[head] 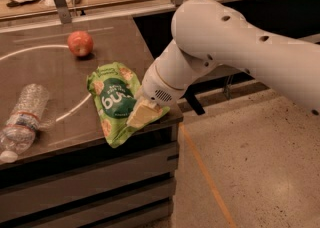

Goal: Move green rice chip bag near apple

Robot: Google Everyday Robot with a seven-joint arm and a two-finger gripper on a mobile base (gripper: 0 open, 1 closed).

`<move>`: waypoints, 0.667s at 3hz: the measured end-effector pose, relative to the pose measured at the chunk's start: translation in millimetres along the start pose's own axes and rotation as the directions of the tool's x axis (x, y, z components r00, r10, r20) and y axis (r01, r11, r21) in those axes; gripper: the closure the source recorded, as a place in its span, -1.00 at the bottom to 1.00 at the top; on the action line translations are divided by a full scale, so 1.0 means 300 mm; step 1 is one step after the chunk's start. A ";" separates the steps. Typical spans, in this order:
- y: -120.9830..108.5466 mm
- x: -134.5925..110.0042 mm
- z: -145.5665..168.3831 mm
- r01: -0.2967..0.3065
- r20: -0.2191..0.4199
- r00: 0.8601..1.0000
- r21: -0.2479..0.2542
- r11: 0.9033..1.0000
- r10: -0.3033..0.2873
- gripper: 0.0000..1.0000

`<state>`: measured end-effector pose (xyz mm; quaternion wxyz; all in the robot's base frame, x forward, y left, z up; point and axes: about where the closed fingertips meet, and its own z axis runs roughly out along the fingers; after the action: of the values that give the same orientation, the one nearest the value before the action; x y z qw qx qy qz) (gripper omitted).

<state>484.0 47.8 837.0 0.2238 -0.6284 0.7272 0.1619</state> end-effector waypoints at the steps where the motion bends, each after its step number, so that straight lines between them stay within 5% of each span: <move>1: -0.018 0.035 -0.071 -0.032 0.043 0.999 -0.009 0.999 0.032 1.00; 2: -0.102 0.127 -0.238 -0.097 0.082 0.992 0.010 0.995 0.096 1.00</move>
Offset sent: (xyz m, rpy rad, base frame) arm 0.0325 -0.1149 0.0622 0.1368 0.0376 -0.1419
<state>501.4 -25.9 878.7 0.2495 -0.5837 0.7482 0.1929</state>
